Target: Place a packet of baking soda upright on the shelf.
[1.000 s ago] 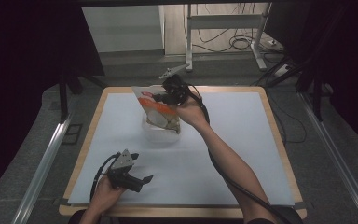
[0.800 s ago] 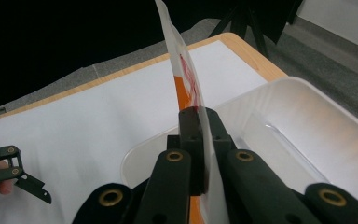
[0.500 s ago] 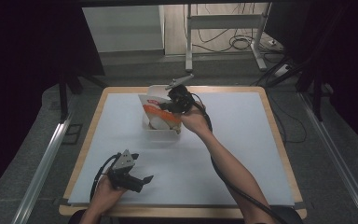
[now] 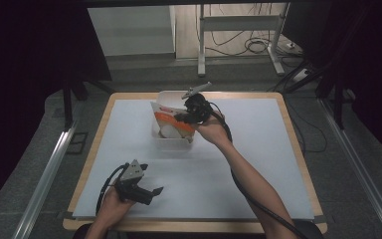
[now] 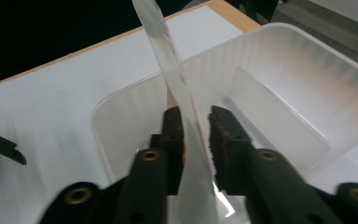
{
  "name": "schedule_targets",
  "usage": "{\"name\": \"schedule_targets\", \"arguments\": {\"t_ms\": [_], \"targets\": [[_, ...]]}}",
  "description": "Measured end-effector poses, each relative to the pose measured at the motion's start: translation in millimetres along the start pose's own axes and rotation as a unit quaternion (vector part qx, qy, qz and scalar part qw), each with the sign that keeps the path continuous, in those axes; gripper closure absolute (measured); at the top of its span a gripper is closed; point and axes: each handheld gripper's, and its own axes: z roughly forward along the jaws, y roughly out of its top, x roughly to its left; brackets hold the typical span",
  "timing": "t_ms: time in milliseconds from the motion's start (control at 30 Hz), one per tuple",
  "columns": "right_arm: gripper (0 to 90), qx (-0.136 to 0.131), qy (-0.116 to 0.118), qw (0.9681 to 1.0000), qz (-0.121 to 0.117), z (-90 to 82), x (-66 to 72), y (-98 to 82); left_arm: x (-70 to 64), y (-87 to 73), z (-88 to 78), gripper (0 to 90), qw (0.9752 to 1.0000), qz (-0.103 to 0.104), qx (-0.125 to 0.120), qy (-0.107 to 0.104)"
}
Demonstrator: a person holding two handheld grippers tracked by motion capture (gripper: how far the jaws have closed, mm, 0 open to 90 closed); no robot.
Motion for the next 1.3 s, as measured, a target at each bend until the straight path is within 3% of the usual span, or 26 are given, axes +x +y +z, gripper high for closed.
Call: {"name": "schedule_targets", "arguments": {"t_ms": [67, 133, 167, 367, 933, 1100, 1300], "targets": [[57.8, -0.002, -0.003, 1.0, -0.001, -1.9, 0.4, 1.8, -0.2, 0.0, 0.2, 1.9, 1.0, 0.0, 0.001, 0.0], [54.2, -0.001, -0.003, 1.0, -0.003, -2.4, 1.1, 2.3, 0.0, 0.0, 0.3, 1.9, 1.0, 0.002, 0.003, 0.001], [45.2, -0.003, -0.005, 0.9999, -0.009, -2.9, 2.3, 3.4, -0.1, 0.0, 0.4, 2.0, 1.0, 0.002, 0.004, 0.001], [30.9, -0.008, -0.023, 0.9994, -0.023, -4.4, 6.6, 6.1, -0.4, -0.2, 1.2, 2.2, 1.0, 0.004, 0.006, 0.002], [10.2, -0.01, -0.061, 0.9971, -0.044, -17.9, 5.0, 5.5, -0.8, -0.4, 2.2, 2.3, 1.0, 0.005, 0.008, 0.003], [7.1, 0.001, -0.063, 0.9966, -0.052, -20.8, 4.6, 3.4, -0.9, -0.4, 2.4, 2.3, 0.9999, 0.006, 0.009, 0.003], [1.3, -0.006, -0.051, 0.9978, -0.042, -26.4, 3.6, -0.1, -1.0, -0.3, 2.6, 2.3, 0.9999, 0.007, 0.01, 0.004]]}}
